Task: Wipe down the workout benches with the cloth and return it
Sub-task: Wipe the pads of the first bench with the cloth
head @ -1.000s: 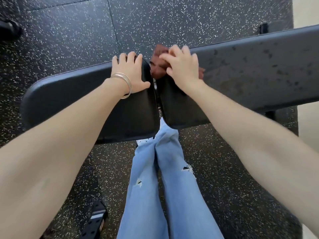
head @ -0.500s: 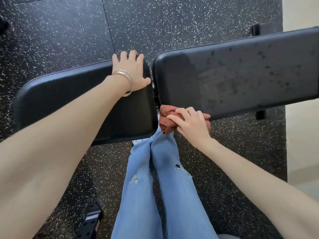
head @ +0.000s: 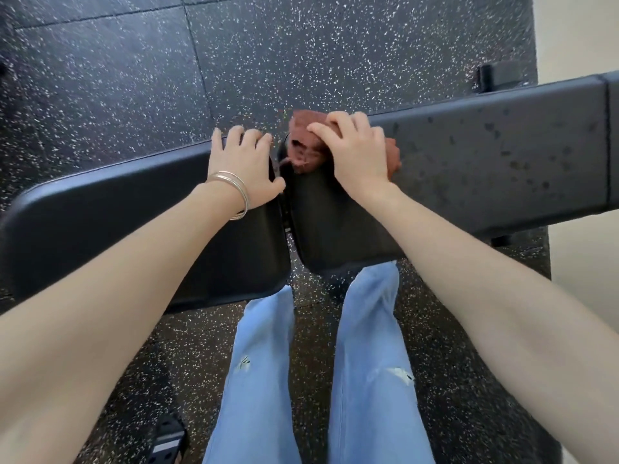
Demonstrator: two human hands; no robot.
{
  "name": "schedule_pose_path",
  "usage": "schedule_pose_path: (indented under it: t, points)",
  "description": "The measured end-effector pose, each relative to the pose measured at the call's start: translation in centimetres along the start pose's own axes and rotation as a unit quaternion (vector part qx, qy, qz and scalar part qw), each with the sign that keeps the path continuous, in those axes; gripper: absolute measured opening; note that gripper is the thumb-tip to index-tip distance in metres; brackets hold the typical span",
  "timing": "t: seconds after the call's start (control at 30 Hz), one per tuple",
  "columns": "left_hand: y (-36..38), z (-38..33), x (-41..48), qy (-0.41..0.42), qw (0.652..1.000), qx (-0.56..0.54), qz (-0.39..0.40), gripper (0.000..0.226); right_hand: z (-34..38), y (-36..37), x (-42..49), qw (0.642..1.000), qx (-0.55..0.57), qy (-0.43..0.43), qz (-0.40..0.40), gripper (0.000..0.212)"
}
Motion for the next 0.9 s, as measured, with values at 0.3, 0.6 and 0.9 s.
schedule_pose_path:
  t: [0.3, 0.6, 0.9]
  points:
    - [0.2, -4.9, 3.6, -0.009, 0.99, -0.136, 0.035, 0.083, -18.1, -0.2, -3.0, 0.97, 0.028, 0.238, -0.027, 0.06]
    - [0.6, -5.9, 4.4, -0.021, 0.99, -0.133, 0.046, 0.085, -7.1, 0.2, -4.2, 0.999, 0.036, -0.002, 0.013, 0.054]
    - [0.0, -8.4, 5.4, -0.018, 0.996, -0.09, -0.008, 0.075, -21.2, 1.5, -10.7, 0.95, 0.052, 0.306, -0.015, 0.053]
Point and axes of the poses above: each hand's wrist, its own x-axis towards the middle knuckle, its own y-axis out of the palm, z = x × y, the point moved 7 cm from there along x, towards the middle knuckle, and after that the axes turned 1 degree about -x, right-handed, at the moved point
